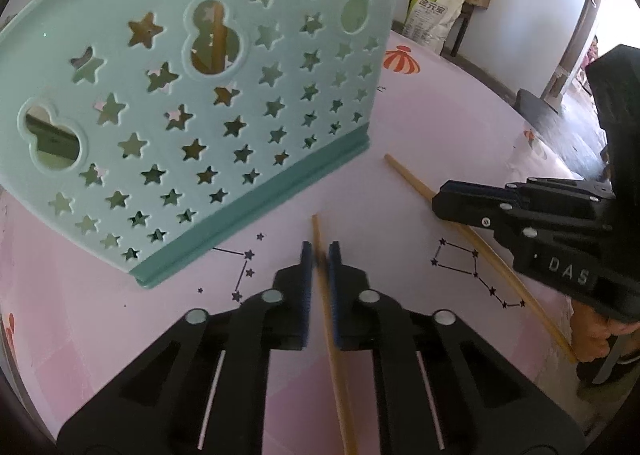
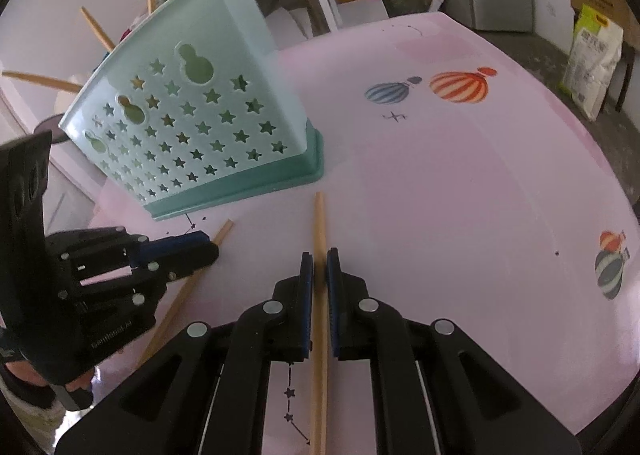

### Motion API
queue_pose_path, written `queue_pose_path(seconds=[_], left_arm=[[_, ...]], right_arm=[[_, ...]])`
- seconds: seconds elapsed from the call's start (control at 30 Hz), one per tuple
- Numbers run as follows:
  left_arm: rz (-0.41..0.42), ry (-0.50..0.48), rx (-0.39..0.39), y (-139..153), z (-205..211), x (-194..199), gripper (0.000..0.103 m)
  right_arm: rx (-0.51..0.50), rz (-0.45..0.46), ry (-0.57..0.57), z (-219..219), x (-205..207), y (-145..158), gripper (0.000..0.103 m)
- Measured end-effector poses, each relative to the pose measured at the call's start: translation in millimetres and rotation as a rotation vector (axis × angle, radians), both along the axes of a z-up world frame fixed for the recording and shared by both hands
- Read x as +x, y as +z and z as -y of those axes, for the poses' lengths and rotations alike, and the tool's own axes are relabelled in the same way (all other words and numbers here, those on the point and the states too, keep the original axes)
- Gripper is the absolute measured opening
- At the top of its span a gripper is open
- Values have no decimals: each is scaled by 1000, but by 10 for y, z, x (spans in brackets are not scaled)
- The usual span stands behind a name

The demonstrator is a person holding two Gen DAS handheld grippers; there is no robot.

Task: Organize utensils
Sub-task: 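Lift both chopsticks upright and carry them toward the green holder, then insert the chopstick into the green holder with the left gripper and open it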

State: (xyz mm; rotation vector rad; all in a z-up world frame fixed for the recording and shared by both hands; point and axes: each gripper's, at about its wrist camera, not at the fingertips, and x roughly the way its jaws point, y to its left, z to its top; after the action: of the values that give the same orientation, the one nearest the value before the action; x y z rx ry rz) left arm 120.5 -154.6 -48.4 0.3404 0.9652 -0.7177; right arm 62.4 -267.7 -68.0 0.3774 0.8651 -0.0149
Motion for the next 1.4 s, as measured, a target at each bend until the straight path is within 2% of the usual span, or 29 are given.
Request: queue_pose_path(seconds=[0.13, 0.27, 0.6, 0.83, 0.93, 1.13, 1.3, 1.4], left_arm=[[-20, 22, -19, 12, -50, 23, 4], [-9, 30, -69, 144, -178, -11, 4], [87, 4, -343, 1003, -664, -272, 4], [170, -3, -439, 1413, -955, -459, 4], [200, 7, -472, 1525, -1003, -502, 4], [257, 18, -592, 1869, -1069, -527, 3], [399, 53, -727, 2346, -1167, -540, 3], [528, 98, -799, 2591, -1228, -582, 3]], right_arm=[[-45, 3, 8, -49, 0, 19, 7], [-42, 15, -5, -50, -20, 52, 7], [61, 178, -41, 41, -350, 458, 7], [77, 270, -69, 76, -526, 734, 7], [78, 289, -77, 86, -591, 797, 7], [81, 304, -88, 127, -615, 827, 7], [84, 308, -91, 138, -619, 830, 7], [83, 309, -92, 140, -621, 835, 7]])
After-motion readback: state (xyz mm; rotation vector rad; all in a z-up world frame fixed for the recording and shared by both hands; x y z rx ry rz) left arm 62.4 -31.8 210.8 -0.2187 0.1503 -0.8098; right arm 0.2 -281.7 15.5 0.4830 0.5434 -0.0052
